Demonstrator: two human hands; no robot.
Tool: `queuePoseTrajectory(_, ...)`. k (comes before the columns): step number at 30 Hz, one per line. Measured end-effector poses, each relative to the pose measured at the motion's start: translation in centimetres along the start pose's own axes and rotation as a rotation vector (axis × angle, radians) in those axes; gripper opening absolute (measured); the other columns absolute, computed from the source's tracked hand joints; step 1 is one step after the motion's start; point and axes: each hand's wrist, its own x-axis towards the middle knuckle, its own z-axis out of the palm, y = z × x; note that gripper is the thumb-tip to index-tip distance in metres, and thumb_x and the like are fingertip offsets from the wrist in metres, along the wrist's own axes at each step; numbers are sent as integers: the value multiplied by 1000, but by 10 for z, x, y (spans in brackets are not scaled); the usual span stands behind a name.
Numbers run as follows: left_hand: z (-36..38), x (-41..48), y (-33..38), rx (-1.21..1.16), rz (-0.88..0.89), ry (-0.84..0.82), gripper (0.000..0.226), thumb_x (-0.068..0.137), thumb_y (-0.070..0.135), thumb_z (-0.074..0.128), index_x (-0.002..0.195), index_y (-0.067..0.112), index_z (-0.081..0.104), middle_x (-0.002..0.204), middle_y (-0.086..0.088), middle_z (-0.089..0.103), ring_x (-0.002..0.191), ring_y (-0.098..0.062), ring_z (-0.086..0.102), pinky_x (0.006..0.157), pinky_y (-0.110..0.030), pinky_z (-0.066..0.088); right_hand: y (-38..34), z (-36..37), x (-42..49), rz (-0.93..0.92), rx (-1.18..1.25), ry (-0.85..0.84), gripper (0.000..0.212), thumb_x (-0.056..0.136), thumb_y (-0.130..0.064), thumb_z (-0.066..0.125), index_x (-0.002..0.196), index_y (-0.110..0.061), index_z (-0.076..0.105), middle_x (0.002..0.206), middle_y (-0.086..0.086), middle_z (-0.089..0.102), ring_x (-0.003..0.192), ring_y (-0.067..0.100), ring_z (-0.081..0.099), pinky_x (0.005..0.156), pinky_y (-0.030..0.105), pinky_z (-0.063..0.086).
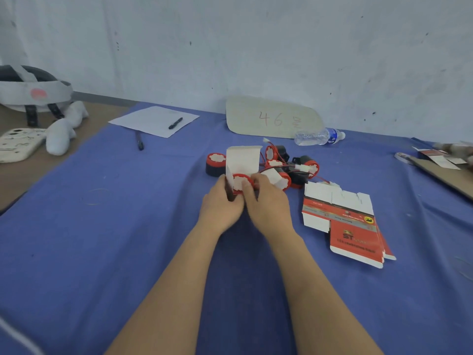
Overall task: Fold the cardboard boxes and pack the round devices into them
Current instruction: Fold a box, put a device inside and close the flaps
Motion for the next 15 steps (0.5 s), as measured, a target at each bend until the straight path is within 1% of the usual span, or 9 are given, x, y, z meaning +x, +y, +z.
queuePoseTrajectory(3, 0, 4, 5, -216, -130, 57, 24, 97, 32, 44, 113, 22, 58, 110, 3, 64, 94, -10, 59, 71, -24, 44, 1, -1, 3, -26, -229, -38, 35, 101, -31, 31, 115, -21, 61, 117, -1, 62, 120, 20, 47, 109, 45, 25)
queuePoseTrajectory(5, 2, 4, 5, -222, -154, 120, 21, 95, 35, 48, 107, 19, 55, 109, 1, 64, 93, -12, 59, 72, -27, 47, -1, -1, 4, -24, -323, -62, 37, 100, -28, 31, 119, -21, 62, 125, -1, 56, 129, 21, 34, 109, 43, 18)
queuePoseTrajectory(7, 5, 2, 3, -135, -127, 199, 24, 91, 35, 57, 104, 19, 46, 110, -1, 61, 99, -18, 58, 82, -35, 50, -3, -2, 4, -38, -339, -83, 36, 98, -25, 33, 118, -21, 63, 124, -1, 55, 127, 22, 33, 105, 41, 19)
queuePoseTrajectory(8, 5, 2, 2, -101, -114, 238, 27, 89, 34, 61, 104, 18, 44, 111, -3, 60, 102, -21, 57, 85, -39, 50, -4, -3, 4, -59, -329, -108, 35, 97, -23, 34, 116, -22, 64, 120, -1, 57, 123, 21, 36, 101, 39, 20)
queuePoseTrajectory(10, 4, 2, 2, -80, -112, 282, 32, 86, 30, 65, 102, 18, 41, 112, -5, 58, 106, -25, 56, 87, -42, 49, -5, -7, 3, -91, -247, -141, 34, 94, -17, 37, 112, -23, 66, 111, -2, 61, 114, 19, 44, 98, 38, 26)
queuePoseTrajectory(11, 3, 2, 1, -82, -123, 283, 32, 85, 29, 65, 102, 18, 40, 111, -4, 58, 105, -26, 56, 85, -41, 50, -6, -9, 2, -86, -174, -104, 34, 93, -14, 39, 111, -23, 67, 110, -1, 63, 110, 19, 48, 98, 37, 31)
queuePoseTrajectory(12, 2, 2, 1, -85, -139, 278, 31, 84, 28, 65, 101, 18, 40, 108, -4, 59, 104, -26, 56, 82, -39, 50, -6, -12, 2, -67, -91, -6, 33, 92, -10, 43, 110, -20, 68, 112, 1, 62, 109, 20, 51, 98, 38, 35)
queuePoseTrajectory(14, 1, 3, 0, -74, -163, 262, 29, 84, 26, 63, 101, 19, 41, 107, -3, 58, 100, -24, 56, 73, -32, 46, -4, -21, 4, 20, 14, 299, 32, 90, -5, 47, 114, -13, 68, 124, 7, 56, 113, 25, 49, 98, 37, 37)
queuePoseTrajectory(15, 1, 3, 0, -66, -165, 257, 28, 84, 26, 63, 101, 20, 41, 108, -2, 58, 100, -23, 56, 70, -30, 43, -1, -26, 5, 90, -1, 404, 33, 91, -5, 48, 118, -12, 66, 130, 8, 52, 116, 27, 46, 97, 36, 37)
